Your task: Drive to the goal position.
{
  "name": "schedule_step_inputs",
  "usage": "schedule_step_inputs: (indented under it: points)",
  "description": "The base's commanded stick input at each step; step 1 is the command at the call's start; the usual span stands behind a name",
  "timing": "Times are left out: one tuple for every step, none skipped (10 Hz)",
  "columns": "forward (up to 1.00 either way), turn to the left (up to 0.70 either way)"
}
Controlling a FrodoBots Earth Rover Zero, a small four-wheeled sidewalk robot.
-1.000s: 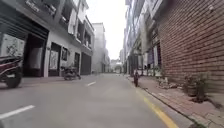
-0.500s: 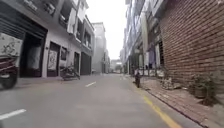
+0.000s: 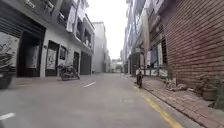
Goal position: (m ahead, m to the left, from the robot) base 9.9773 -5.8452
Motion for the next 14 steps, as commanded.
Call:
schedule_step_inputs:
  points:
    - [0.5, 0.0]
    - [0.5, 0.0]
    - [0.5, 0.0]
    - [0.5, 0.0]
    - [0.5, 0.0]
    - [0.5, 0.0]
    - [0.5, 0.0]
    - [0.5, 0.0]
    - [0.5, 0.0]
    - [0.5, 0.0]
    - [0.5, 0.0]
    - [0.5, 0.0]
    - [0.5, 0.0]
    - [0.5, 0.0]
